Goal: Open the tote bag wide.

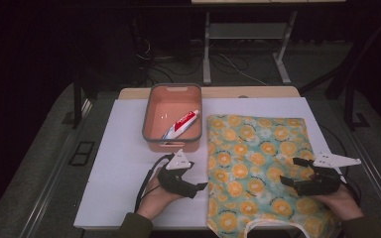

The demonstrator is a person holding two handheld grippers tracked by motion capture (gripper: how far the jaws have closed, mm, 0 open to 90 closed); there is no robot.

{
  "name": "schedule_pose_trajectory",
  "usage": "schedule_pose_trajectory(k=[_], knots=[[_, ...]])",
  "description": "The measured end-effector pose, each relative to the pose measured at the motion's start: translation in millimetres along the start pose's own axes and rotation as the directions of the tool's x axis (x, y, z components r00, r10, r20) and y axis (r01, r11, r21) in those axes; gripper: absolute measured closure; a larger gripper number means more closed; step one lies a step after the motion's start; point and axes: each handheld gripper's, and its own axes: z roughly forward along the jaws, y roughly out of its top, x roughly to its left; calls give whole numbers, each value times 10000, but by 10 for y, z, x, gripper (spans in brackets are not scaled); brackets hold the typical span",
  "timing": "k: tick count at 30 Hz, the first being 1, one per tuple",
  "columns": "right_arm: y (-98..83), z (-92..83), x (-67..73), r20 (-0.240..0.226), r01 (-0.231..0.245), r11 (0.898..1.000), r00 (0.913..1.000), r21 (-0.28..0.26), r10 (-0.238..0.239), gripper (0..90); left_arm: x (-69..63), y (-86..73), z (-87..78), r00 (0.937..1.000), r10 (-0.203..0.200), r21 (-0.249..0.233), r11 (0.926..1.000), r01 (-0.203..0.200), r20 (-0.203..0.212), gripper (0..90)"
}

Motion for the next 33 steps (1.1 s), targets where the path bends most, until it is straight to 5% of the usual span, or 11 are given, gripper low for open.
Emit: schedule_pose_trajectory(k=[7, 17, 23, 27, 29, 33], knots=[[-2, 1, -6, 8, -22, 10000, 10000, -17, 22, 115, -36, 55, 210, 9998, -91, 111, 9999, 89, 190, 170], [-2, -3, -9, 13, -56, 10000, 10000, -15, 56, 115, -139, 23, 462, 9995, -30, 1017, 9948, -2, 312, 171], [-2, -5, -10, 25, -53, 10000, 10000, -27, 53, 115, -202, 6, 458, 9978, 637, 1073, 9923, -615, -169, 430], [-2, -4, -10, 33, -68, 10000, 10000, -33, 68, 115, -200, 9, 440, 9976, 685, 1053, 9921, -676, -52, 799], [-1, -6, -8, 20, -81, 10000, 10000, -41, 81, 115, -203, 11, 442, 9970, 771, 1035, 9916, -772, 52, 889], [-1, -8, -10, 30, -89, 9999, 10000, -50, 89, 115, -176, 55, 454, 9969, 789, 1103, 9908, -780, -40, 893]])
